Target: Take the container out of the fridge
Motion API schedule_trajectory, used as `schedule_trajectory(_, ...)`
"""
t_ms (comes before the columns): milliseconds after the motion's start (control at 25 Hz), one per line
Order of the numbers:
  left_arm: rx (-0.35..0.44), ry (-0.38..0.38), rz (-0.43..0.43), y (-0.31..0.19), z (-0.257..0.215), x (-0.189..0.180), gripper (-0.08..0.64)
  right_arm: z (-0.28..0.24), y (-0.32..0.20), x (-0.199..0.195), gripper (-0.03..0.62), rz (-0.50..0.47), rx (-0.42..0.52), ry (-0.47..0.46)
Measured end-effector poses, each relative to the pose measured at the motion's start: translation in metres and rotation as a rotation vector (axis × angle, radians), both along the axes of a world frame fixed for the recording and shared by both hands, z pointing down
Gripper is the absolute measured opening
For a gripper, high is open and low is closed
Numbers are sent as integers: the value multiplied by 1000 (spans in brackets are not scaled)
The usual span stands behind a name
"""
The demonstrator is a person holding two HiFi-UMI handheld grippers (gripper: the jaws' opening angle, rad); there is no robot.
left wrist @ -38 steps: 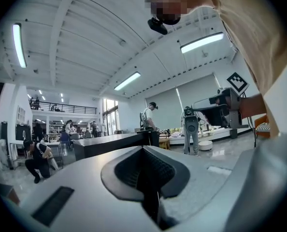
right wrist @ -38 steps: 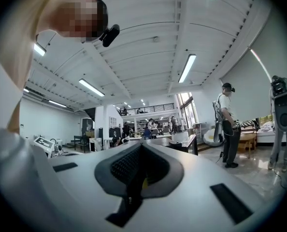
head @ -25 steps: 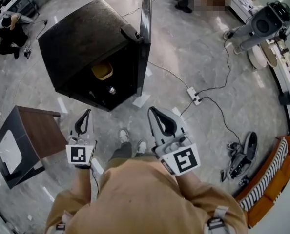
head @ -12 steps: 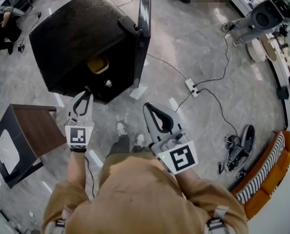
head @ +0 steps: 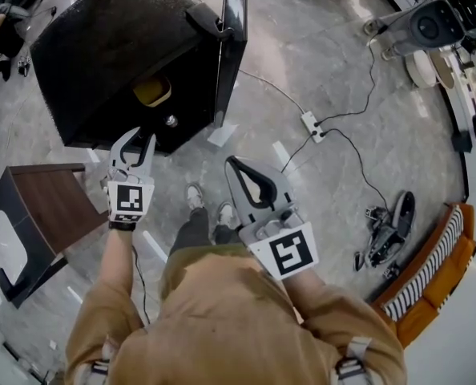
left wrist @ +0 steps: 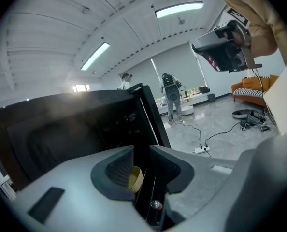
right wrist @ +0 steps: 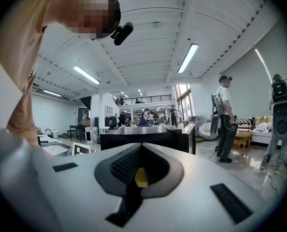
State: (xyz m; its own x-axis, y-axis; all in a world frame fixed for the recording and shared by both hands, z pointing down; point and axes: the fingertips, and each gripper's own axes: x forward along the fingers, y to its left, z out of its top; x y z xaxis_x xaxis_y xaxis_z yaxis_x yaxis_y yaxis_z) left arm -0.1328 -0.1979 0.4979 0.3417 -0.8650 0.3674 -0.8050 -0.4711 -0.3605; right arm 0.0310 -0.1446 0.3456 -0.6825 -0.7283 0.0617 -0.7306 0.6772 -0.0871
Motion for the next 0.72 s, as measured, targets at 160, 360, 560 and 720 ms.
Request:
schedule_trajectory(160, -14, -9, 12, -11, 9, 1, 92, 2, -3, -1, 0, 7, -2, 5)
schedule_trajectory(360, -19, -41, 32, -28, 18, 7, 100, 8, -8, -2, 0, 17, -9, 12)
schedule_trajectory(560, -35, -90, 76, -42, 34, 19, 101, 14, -9, 0, 0, 26, -22, 18)
schedule_trajectory(720, -57, -145, 106, -51, 51, 21, 104, 18, -9, -2, 0, 30, -26, 25)
